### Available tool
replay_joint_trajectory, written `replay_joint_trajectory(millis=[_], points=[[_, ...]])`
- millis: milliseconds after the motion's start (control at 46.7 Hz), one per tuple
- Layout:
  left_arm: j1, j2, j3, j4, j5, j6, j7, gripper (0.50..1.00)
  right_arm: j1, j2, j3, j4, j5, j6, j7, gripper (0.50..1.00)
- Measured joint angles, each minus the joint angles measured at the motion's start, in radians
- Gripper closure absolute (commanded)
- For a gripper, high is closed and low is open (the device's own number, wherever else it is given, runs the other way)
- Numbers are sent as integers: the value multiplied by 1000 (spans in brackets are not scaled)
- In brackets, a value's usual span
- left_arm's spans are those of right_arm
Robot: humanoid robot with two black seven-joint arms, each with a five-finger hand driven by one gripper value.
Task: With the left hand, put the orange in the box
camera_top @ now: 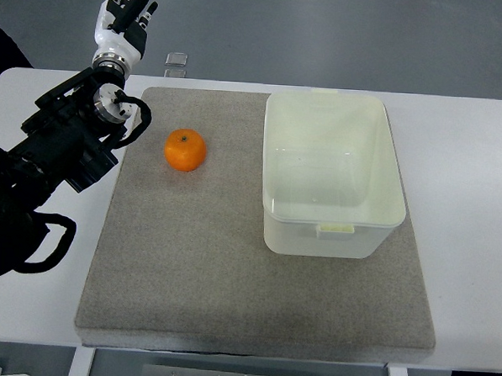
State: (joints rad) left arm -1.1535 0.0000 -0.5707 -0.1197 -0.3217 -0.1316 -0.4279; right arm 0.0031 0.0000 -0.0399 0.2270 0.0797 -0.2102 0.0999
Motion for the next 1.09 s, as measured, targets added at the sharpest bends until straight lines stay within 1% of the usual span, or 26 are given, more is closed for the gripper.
replay_joint_trajectory(millis=[300, 364, 385, 428, 578, 792, 1091], points=[[0, 0, -1, 0, 0, -2, -5, 534, 0, 0, 0, 0, 0, 0, 0, 556], [0, 0, -5, 0, -1, -4, -5, 523, 0, 0, 0, 0, 0, 0, 0, 556], [0, 0, -6, 0, -1, -4, -5, 512, 0, 0, 0, 0, 0, 0, 0, 556], [0, 0, -6, 0, -1, -4, -4, 510, 0, 0, 0, 0, 0, 0, 0, 556], [-2, 0, -6, -3, -1, -4, -2, 510, 0, 0, 0, 0, 0, 0, 0, 556], [3, 0, 1, -49, 2, -2, 0, 510, 0, 0, 0, 0, 0, 0, 0, 556], [-2, 5, 5, -53, 7, 9, 5, 510, 0, 0, 0, 0, 0, 0, 0, 556]])
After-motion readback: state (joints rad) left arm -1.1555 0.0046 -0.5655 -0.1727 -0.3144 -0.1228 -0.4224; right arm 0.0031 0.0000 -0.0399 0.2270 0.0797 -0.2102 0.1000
